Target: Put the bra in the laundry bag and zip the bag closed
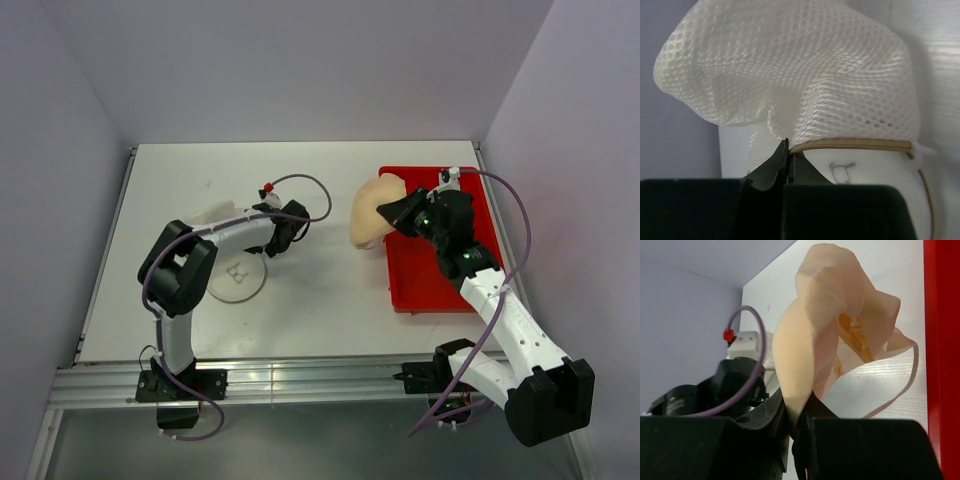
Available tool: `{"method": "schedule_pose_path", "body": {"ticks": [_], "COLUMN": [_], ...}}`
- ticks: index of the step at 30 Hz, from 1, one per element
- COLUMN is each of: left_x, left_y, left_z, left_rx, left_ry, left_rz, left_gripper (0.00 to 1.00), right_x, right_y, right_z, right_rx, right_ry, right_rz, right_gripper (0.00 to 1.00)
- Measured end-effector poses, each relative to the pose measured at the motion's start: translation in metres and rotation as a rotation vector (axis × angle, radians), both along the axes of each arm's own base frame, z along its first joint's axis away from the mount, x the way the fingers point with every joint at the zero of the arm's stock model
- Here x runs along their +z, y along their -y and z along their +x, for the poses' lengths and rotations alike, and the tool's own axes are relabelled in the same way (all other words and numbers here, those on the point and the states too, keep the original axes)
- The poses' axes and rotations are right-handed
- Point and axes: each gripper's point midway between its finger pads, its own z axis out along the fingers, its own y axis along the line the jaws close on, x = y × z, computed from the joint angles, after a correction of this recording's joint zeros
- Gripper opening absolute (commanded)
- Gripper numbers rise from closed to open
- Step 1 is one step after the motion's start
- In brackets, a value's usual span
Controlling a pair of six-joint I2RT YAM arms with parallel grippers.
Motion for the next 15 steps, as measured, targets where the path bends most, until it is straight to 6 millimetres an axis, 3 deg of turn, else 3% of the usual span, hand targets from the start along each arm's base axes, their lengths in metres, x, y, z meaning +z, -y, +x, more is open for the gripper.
{"method": "schedule_pose_path", "body": {"ticks": [4, 12, 15], "left_x": [0.016, 0.116, 0.127], "left_y": [0.022, 0.071, 0.08], "left_z": [0.011, 0.047, 0.049], "left_rx": [-0.001, -0.053, -0.067], "left_ry": [0.003, 0.158, 0.149], "left_rz": [-0.163, -0.645, -0.771], "left_gripper": [0.0, 0.0, 0.0], "right_x": [-0.003, -0.008, -0.006], "right_y": [0.0, -0.013, -0.022], "right_z": [0.0, 0.002, -0.004], "right_rx": [0.01, 0.096, 0.139], "right_ry": [0.001, -0.028, -0.026], "right_rz": [-0.018, -0.014, -0.003], "right_gripper": [0.0, 0.0, 0.0]}}
